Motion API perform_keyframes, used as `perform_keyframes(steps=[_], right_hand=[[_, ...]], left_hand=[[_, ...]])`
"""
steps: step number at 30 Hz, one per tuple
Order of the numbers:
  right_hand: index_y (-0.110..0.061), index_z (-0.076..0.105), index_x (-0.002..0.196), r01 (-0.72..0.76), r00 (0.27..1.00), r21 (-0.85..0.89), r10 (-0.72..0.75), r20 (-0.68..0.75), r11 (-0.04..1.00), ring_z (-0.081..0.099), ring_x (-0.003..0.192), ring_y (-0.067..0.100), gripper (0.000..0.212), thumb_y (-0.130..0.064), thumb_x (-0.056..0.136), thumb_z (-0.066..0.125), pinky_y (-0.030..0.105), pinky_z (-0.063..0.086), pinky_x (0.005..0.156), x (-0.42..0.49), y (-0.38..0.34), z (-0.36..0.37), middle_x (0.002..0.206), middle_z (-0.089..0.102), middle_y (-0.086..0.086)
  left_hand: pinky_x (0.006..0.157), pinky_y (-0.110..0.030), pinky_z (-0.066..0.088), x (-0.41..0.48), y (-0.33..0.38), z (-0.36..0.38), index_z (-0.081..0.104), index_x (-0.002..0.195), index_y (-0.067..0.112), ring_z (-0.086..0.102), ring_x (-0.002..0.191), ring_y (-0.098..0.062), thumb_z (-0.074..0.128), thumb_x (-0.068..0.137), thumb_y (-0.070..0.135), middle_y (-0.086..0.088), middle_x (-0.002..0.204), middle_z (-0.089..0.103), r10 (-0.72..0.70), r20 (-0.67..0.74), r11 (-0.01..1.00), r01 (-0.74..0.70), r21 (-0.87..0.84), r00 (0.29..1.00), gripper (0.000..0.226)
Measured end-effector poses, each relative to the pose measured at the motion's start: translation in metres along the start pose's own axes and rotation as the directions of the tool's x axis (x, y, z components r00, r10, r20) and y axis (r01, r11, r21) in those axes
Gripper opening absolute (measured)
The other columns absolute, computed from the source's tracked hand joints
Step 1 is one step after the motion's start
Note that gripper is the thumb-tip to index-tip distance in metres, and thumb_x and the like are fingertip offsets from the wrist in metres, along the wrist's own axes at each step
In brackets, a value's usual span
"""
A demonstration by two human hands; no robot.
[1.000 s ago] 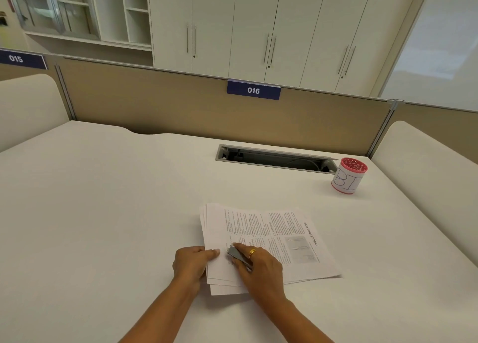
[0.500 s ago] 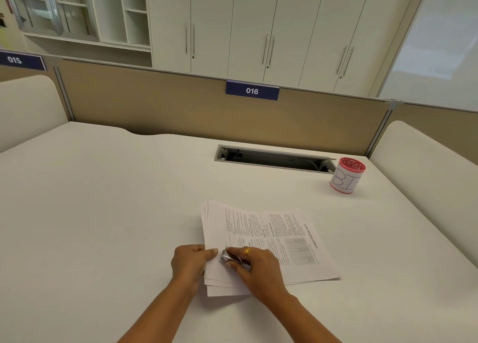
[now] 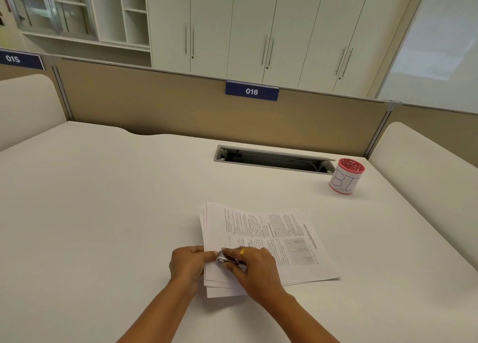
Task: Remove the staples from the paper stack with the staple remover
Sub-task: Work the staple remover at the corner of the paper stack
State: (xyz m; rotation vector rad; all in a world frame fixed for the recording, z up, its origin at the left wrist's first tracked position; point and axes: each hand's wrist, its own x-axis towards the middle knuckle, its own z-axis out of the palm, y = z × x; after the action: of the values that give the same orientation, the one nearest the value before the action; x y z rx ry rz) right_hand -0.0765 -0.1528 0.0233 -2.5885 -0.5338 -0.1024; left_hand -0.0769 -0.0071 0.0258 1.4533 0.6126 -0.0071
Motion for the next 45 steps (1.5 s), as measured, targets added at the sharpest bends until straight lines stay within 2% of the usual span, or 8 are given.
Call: perform_keyframes(steps=[5, 12, 19, 26, 31, 35, 39, 45], right_hand=[[-0.033, 0.058, 0.123, -0.007, 1.0, 0.007, 0.007, -0.008, 1.0, 0.06, 0.102, 0.009, 0.035, -0.043, 0.089, 0.052, 0.026, 0.042, 0.09, 0.002, -0.002, -0.001, 0.116, 0.067, -0.011], [-0.032, 0.058, 0.123, -0.033, 0.999, 0.019, 0.033, -0.026, 0.999, 0.06, 0.104, 0.011, 0.034, -0.04, 0.09, 0.053, 0.021, 0.032, 0.082, 0.002, -0.005, 0.002, 0.119, 0.067, -0.01], [-0.031, 0.06, 0.122, -0.068, 0.997, 0.069, 0.07, -0.019, 0.995, 0.062, 0.101, 0.012, 0.034, -0.04, 0.089, 0.056, 0.025, 0.043, 0.091, 0.002, -0.007, 0.006, 0.116, 0.068, -0.008], [-0.029, 0.064, 0.117, -0.186, 0.98, 0.271, 0.2, -0.026, 0.945, 0.062, 0.104, 0.003, 0.033, -0.04, 0.085, 0.061, 0.014, 0.042, 0.09, -0.002, -0.006, 0.009, 0.116, 0.068, -0.01], [-0.03, 0.065, 0.115, -0.26, 0.96, 0.388, 0.279, 0.01, 0.884, 0.061, 0.102, 0.001, 0.033, -0.041, 0.083, 0.063, 0.007, 0.039, 0.079, 0.0, -0.006, 0.009, 0.114, 0.068, -0.011], [-0.03, 0.065, 0.115, -0.263, 0.962, 0.363, 0.272, 0.026, 0.894, 0.062, 0.103, 0.001, 0.035, -0.042, 0.083, 0.064, 0.01, 0.041, 0.084, 0.001, -0.005, 0.007, 0.115, 0.068, -0.011], [-0.029, 0.065, 0.115, -0.235, 0.971, 0.288, 0.238, 0.026, 0.928, 0.062, 0.103, 0.001, 0.035, -0.042, 0.083, 0.064, 0.017, 0.045, 0.095, 0.001, -0.004, 0.004, 0.115, 0.068, -0.011], [-0.031, 0.061, 0.12, -0.087, 0.995, 0.023, 0.086, 0.041, 0.996, 0.061, 0.105, 0.009, 0.034, -0.043, 0.089, 0.054, 0.022, 0.042, 0.095, 0.005, -0.004, -0.001, 0.117, 0.068, -0.01]], left_hand=[[0.059, -0.029, 0.052, 0.001, -0.001, 0.0, 0.068, 0.074, 0.003, 0.064, 0.065, -0.028, 0.075, 0.069, -0.002, -0.009, 0.071, 0.068, -0.01, 0.021, 0.999, 0.01, -0.034, 1.0, 0.01], [0.055, -0.027, 0.048, 0.001, -0.004, 0.001, 0.067, 0.071, 0.008, 0.064, 0.067, -0.024, 0.073, 0.073, -0.001, -0.005, 0.071, 0.068, -0.001, 0.042, 0.999, 0.003, -0.054, 0.999, 0.011], [0.069, -0.034, 0.054, 0.003, -0.007, -0.001, 0.068, 0.079, 0.001, 0.064, 0.077, -0.033, 0.073, 0.073, -0.002, -0.013, 0.081, 0.069, -0.036, 0.038, 0.997, 0.039, -0.069, 0.999, 0.008], [0.076, -0.037, 0.054, 0.003, -0.006, 0.002, 0.068, 0.074, 0.005, 0.066, 0.08, -0.034, 0.073, 0.073, -0.003, -0.016, 0.083, 0.07, -0.035, 0.014, 0.996, 0.036, -0.084, 0.999, 0.009], [0.066, -0.031, 0.053, 0.005, -0.005, 0.005, 0.069, 0.086, -0.001, 0.065, 0.08, -0.033, 0.071, 0.074, -0.004, -0.016, 0.085, 0.069, -0.054, 0.023, 0.99, 0.057, -0.129, 0.998, 0.012], [0.066, -0.032, 0.053, 0.005, -0.005, 0.005, 0.069, 0.085, -0.001, 0.065, 0.077, -0.032, 0.071, 0.073, -0.004, -0.015, 0.083, 0.069, -0.064, 0.021, 0.987, 0.066, -0.146, 0.998, 0.012], [0.083, -0.044, 0.055, 0.006, -0.007, 0.004, 0.069, 0.077, 0.002, 0.067, 0.084, -0.037, 0.074, 0.071, -0.004, -0.018, 0.087, 0.071, -0.062, 0.01, 0.991, 0.063, -0.122, 0.998, 0.01], [0.082, -0.048, 0.055, 0.005, -0.012, 0.003, 0.068, 0.067, 0.008, 0.067, 0.083, -0.039, 0.076, 0.068, -0.003, -0.019, 0.084, 0.071, -0.064, -0.011, 0.995, 0.063, -0.08, 0.998, 0.014]])
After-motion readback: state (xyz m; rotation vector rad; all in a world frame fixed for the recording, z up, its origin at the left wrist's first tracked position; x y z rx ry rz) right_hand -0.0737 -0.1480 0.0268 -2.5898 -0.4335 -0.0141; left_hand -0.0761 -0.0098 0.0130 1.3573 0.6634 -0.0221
